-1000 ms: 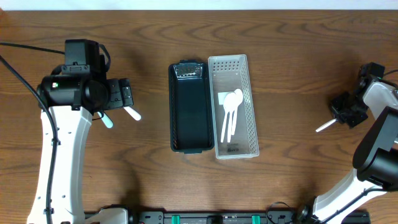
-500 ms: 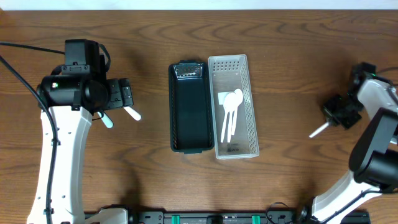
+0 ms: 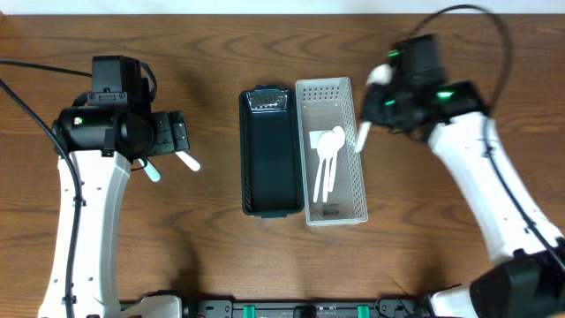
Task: Pack container
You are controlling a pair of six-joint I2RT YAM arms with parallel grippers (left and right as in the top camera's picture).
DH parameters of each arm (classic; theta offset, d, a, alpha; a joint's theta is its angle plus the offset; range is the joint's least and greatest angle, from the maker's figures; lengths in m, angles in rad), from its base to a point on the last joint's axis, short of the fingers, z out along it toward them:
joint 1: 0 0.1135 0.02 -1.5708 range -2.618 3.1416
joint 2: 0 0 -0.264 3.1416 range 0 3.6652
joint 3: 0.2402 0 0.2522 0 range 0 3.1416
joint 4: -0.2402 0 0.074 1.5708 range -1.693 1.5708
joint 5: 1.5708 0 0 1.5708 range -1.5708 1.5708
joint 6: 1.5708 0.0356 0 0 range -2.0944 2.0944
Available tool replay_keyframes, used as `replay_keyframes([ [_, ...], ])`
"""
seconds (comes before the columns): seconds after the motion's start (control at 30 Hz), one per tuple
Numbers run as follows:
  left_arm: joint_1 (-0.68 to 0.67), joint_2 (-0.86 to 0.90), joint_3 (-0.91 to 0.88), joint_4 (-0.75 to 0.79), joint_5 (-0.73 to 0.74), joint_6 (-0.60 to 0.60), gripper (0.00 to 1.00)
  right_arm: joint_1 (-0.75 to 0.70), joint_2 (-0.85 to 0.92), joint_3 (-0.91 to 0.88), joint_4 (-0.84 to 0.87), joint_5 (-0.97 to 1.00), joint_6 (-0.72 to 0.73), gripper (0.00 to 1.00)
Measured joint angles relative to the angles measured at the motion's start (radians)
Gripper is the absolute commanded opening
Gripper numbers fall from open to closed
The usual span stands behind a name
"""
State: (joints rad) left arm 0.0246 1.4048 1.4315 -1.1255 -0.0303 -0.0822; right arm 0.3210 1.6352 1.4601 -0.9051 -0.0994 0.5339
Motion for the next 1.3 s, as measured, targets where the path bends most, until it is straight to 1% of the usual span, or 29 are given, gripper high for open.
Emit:
replay_keyframes([
  [0.07, 0.000, 0.000, 0.000, 0.000, 0.000, 0.000, 0.98, 0.053, 0.040, -0.001, -0.001, 0.006, 0.000, 0.01],
  [0.23, 0.000, 0.000, 0.000, 0.000, 0.000, 0.000, 0.98, 0.114, 0.150, -0.001, -0.003, 0.019, 0.002, 0.01],
  [0.33, 0.000, 0.000, 0.000, 0.000, 0.000, 0.000, 0.98, 0.136, 0.233, -0.001, -0.003, 0.023, 0.000, 0.05],
  [0.37, 0.000, 0.000, 0.000, 0.000, 0.000, 0.000, 0.98, 0.144, 0.267, -0.003, -0.003, 0.023, -0.001, 0.08],
  [0.43, 0.000, 0.000, 0.000, 0.000, 0.000, 0.000, 0.98, 0.153, 0.308, -0.005, -0.001, 0.024, -0.001, 0.22],
  [0.5, 0.000, 0.000, 0.000, 0.000, 0.000, 0.000, 0.98, 0.159, 0.332, -0.012, 0.007, 0.025, -0.007, 0.31],
  [0.6, 0.000, 0.000, 0.000, 0.000, 0.000, 0.000, 0.98, 0.161, 0.337, -0.014, 0.032, 0.025, -0.026, 0.38],
  [0.7, 0.000, 0.000, 0.000, 0.000, 0.000, 0.000, 0.98, 0.161, 0.335, -0.013, 0.050, 0.026, -0.050, 0.39],
  [0.77, 0.000, 0.000, 0.000, 0.000, 0.000, 0.000, 0.98, 0.159, 0.334, -0.005, 0.049, 0.028, -0.070, 0.43],
  [0.83, 0.000, 0.000, 0.000, 0.000, 0.000, 0.000, 0.98, 0.153, 0.332, 0.025, 0.037, 0.029, -0.105, 0.51],
  [0.9, 0.000, 0.000, 0.000, 0.000, 0.000, 0.000, 0.98, 0.142, 0.326, 0.076, 0.022, 0.033, -0.135, 0.63],
  [0.93, 0.000, 0.000, 0.000, 0.000, 0.000, 0.000, 0.98, 0.131, 0.317, 0.121, 0.011, 0.043, -0.161, 0.70],
  [1.0, 0.000, 0.000, 0.000, 0.000, 0.000, 0.000, 0.98, 0.112, 0.293, 0.196, -0.006, 0.062, -0.189, 0.80],
  [1.07, 0.000, 0.000, 0.000, 0.000, 0.000, 0.000, 0.98, 0.076, 0.243, 0.289, -0.024, 0.086, -0.225, 0.87],
  [1.2, 0.000, 0.000, 0.000, 0.000, 0.000, 0.000, 0.98, -0.041, 0.105, 0.435, -0.072, 0.111, -0.284, 0.96],
  [1.3, 0.000, 0.000, 0.000, 0.021, 0.000, -0.011, 0.98, -0.165, -0.003, 0.483, -0.137, 0.127, -0.308, 0.97],
])
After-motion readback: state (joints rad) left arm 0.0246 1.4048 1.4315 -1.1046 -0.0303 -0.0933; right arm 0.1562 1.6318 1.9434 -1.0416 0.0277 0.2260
